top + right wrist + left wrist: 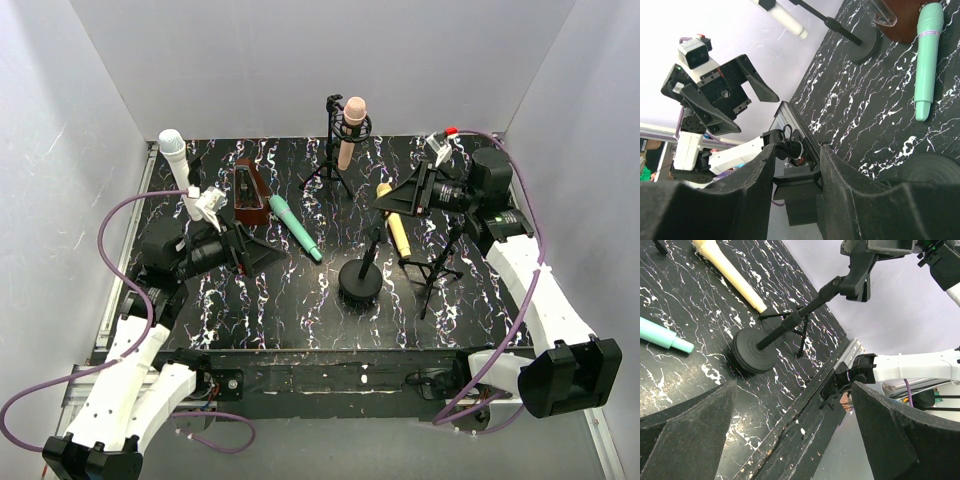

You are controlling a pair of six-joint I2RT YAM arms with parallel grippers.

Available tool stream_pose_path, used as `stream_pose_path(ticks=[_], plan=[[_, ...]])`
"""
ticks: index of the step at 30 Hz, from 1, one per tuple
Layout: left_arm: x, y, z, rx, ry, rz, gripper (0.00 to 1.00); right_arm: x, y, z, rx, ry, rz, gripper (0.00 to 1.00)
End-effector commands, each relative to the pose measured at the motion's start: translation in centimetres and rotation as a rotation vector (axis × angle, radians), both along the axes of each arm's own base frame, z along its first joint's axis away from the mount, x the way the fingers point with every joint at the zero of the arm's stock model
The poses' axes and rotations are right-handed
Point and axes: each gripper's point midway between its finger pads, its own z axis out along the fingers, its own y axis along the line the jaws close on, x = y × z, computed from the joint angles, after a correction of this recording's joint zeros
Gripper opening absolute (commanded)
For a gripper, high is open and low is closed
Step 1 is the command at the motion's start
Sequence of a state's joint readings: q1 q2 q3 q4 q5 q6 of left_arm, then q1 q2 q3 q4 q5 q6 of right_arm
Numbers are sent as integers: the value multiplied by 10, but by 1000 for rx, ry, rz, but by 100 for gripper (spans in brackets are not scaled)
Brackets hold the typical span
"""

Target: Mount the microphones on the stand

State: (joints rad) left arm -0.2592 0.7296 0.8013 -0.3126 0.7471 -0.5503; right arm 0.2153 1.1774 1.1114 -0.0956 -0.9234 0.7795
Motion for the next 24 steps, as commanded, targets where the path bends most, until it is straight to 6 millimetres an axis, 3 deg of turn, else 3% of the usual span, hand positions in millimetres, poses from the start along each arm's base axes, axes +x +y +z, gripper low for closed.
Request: stream_pose_path(ticks=[1,8,14,18,22,24], plan=[[1,-1,16,-10,-49,-5,98,-13,5,16,19,-126,54,9],[-4,-2,19,-34,-58,-14,98,-16,10,-2,-6,-127,75,16],[-6,-9,16,-79,-45,-25,98,-16,12,-17,-42,-154,84,27],[-6,-22,12,-85,-39,-43,98,-15,10,-21,-69,-189,81,46],[-9,-40,6,-51,-57,-79,98,-15,7,-19,-100,-233,78,79],[-10,-46,5,-34,-74,-88,98,-12,3,-19,-118,-254,61,84]])
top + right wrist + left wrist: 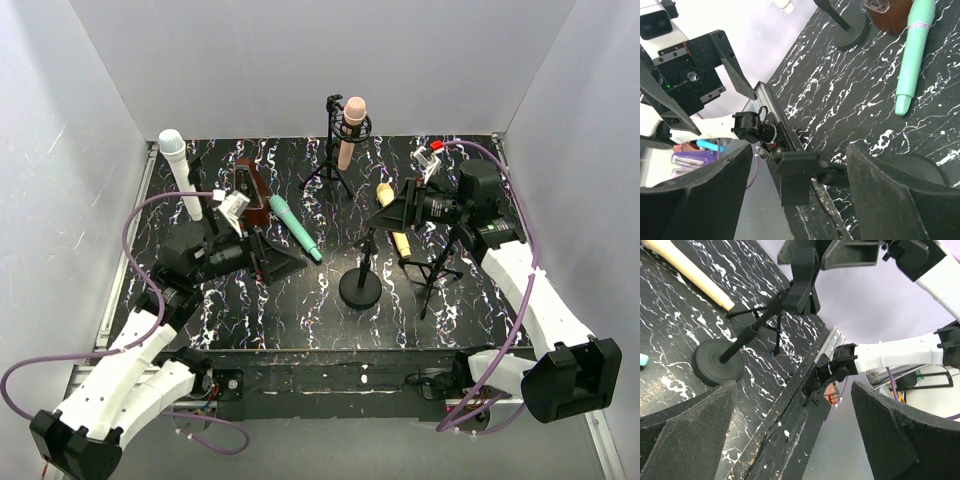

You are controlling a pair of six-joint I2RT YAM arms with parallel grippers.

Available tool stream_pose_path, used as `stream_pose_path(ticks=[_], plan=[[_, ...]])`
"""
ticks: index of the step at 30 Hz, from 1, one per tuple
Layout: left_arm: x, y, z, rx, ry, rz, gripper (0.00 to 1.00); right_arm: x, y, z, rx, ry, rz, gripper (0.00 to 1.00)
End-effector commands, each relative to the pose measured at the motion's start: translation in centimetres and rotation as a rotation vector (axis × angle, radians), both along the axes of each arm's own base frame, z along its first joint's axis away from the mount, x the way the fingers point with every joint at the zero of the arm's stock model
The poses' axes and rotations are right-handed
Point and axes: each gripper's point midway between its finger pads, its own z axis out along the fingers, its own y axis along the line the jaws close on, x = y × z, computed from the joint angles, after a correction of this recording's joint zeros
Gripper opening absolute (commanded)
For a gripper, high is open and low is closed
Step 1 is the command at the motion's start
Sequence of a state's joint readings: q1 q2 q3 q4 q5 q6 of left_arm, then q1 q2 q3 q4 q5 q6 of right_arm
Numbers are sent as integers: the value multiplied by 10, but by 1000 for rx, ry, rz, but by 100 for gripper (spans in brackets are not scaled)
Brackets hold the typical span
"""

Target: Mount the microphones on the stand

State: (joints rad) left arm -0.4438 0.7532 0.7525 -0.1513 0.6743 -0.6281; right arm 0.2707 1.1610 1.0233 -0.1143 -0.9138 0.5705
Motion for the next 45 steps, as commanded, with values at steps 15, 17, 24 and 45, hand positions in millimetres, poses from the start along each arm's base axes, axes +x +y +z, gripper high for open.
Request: stream_pose_path(ticks=[15,17,24,45], plan=[[3,-80,-3,179,-277,27,98,-19,-49,61,-6,-409,77,89],[7,-88,1,192,-274,53,98,-19,-53,60,-6,-409,68,90],[18,-98,15,216,-233,142,98,-22,-61,63,-10,-433,41,90],[19,-123,28,415,-197,171,98,-18,-75,63,-23,-448,2,92]])
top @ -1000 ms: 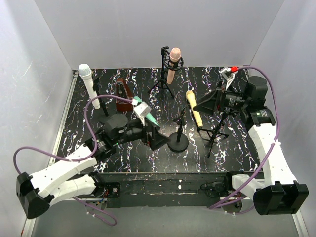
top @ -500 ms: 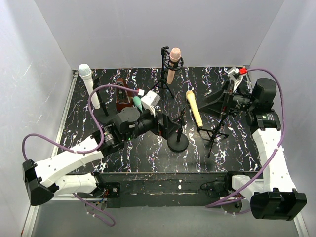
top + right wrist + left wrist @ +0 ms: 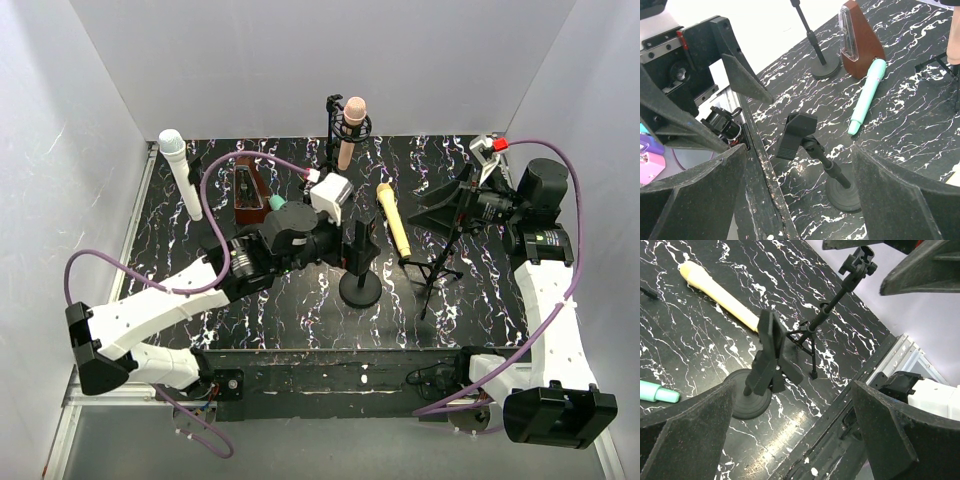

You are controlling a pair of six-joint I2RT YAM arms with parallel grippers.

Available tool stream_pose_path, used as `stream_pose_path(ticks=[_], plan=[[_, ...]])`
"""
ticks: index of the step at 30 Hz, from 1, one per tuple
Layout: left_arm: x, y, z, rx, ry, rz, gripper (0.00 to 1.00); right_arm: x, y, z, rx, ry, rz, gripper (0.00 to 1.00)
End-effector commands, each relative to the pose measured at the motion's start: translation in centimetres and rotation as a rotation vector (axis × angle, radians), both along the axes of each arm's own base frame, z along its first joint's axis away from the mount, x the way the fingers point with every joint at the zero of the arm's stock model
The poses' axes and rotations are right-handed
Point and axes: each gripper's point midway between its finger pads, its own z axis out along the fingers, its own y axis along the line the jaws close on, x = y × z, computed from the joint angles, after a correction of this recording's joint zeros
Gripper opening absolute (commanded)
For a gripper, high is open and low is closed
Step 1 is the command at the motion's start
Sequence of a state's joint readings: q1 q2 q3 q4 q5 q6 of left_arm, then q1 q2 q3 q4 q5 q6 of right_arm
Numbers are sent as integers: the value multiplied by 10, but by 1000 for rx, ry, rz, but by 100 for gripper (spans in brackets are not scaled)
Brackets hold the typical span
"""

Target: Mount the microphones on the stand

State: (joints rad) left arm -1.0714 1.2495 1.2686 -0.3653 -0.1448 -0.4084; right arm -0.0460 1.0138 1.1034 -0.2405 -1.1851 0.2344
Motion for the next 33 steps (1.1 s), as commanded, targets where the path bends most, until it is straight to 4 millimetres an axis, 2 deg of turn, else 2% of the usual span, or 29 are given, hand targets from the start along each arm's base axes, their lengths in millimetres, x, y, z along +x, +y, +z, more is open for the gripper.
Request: stream_pose_path(ticks=[1,7,13,16,18,19,20,22,26,28,33], plan=[[-1,1,9,82,-36,43,98,-6,-1,9,0,-41,15,91],[6,-7,4,146,-62,78,98,-5,-2,7,1,-32,14,91],[24,-14,-1,212,-102,138,98,-6,-2,6,4,-31,16,91],[32,-18,-9,246,-117,159,92,-6,-3,6,5,-31,12,91],[34,-24,-12,260,-131,147,85,-6,-3,6,6,-28,15,91],[36,-27,-12,262,-138,143,76,-6,-2,6,7,-27,17,91],[37,-30,-13,262,-142,142,71,-6,-3,6,7,-28,14,91],[40,-35,-12,258,-154,137,66,-6,-3,5,8,-25,18,91],[45,-42,-12,269,-168,139,48,-7,-3,5,7,-28,17,91],[46,-43,-13,280,-174,138,38,-7,-3,5,8,-29,15,91],[47,-44,-13,313,-184,126,22,-6,-4,4,8,-27,12,91]])
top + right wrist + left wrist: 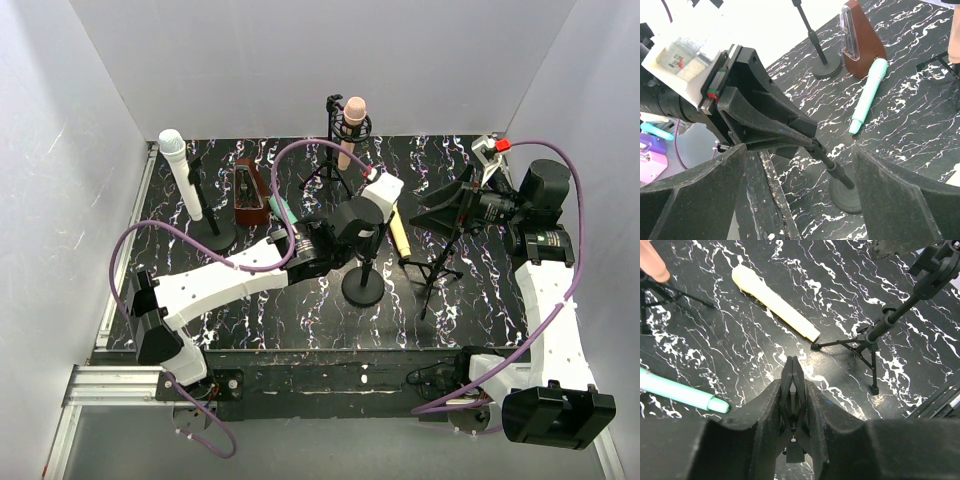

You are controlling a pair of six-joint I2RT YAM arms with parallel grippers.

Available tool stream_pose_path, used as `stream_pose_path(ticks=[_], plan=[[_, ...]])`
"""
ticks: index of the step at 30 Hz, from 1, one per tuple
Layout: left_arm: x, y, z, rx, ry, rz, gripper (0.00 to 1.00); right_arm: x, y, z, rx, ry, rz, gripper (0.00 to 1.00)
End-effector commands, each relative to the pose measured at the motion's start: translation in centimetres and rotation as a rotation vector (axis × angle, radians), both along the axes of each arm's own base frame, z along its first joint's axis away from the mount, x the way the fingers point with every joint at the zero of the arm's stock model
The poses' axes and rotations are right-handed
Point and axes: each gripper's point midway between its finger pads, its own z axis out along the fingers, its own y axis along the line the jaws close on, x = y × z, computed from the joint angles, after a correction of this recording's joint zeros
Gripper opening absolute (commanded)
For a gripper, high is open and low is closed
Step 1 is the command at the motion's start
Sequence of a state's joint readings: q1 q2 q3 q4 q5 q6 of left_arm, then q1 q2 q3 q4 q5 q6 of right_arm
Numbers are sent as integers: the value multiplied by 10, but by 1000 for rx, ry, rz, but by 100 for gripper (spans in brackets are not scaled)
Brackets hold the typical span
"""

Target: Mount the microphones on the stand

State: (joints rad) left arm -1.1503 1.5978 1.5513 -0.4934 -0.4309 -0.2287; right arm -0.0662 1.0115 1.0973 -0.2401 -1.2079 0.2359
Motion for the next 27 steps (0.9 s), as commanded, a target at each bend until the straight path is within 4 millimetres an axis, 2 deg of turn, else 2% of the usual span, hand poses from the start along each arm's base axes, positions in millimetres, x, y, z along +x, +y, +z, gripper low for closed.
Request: stream_pose_path(ticks=[1,4,6,11,16,22,27], plan=[[2,0,27,-13,-50,-6,18,-5,0,5,3,-30,11,91],[-2,3,30,12,-50,-39,4,-6,-1,6,3,-33,11,91],[-8,7,37,13,-62,-84,0,-7,-1,6,2,-36,10,91],[-14,35,58,-4,-73,-188,0,-7,-1,5,3,-33,13,92],[-12,76,70,-9,-32,-217,0,-6,-1,3,3,-25,14,91],[-21,111,67,80,-28,-229,0,-5,-1,3,4,-22,13,91],[-26,126,59,124,-21,-244,0,-5,-1,2,5,-18,14,91]])
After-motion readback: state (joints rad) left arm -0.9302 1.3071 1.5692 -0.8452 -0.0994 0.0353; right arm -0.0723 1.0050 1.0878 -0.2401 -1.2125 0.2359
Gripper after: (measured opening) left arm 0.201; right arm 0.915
